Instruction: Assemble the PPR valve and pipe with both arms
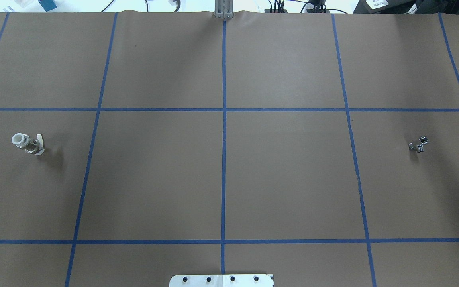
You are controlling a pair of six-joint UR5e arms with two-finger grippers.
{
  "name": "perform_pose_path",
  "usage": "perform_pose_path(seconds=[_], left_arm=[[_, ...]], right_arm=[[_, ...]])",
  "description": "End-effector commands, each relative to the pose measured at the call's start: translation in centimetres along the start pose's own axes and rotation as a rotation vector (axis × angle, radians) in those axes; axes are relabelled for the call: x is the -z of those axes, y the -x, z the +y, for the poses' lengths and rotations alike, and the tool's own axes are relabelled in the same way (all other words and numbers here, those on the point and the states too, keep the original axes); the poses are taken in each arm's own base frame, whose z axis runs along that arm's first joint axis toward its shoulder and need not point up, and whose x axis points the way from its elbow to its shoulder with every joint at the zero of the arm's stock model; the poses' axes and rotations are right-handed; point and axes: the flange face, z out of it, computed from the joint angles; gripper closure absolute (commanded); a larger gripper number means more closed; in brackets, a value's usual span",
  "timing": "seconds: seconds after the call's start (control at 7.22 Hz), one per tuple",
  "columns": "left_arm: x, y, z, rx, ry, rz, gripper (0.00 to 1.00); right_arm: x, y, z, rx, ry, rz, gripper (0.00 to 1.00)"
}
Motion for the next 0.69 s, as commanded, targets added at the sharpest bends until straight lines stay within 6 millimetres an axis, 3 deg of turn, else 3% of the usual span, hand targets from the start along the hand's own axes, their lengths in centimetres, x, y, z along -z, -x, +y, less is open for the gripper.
perform_pose_path(seconds=[0.0, 0.14, 0.55], left_arm=[[-5.3, -3.4, -0.7, 0.008, 0.06, 0.073, 0.0], [-6.6, -4.2, -0.5, 0.03, 0.063, 0.051, 0.0], [-15.0, -10.5, -0.3, 0.02, 0.091, -0.056, 0.0]], right_arm=[[-1.4, 1.1, -0.2, -0.024, 0.014, -0.013, 0.0], [-1.4, 1.2, -0.2, -0.022, 0.014, -0.013, 0.0], [-1.5, 1.2, -0.2, -0.024, 0.016, -0.013, 0.0]])
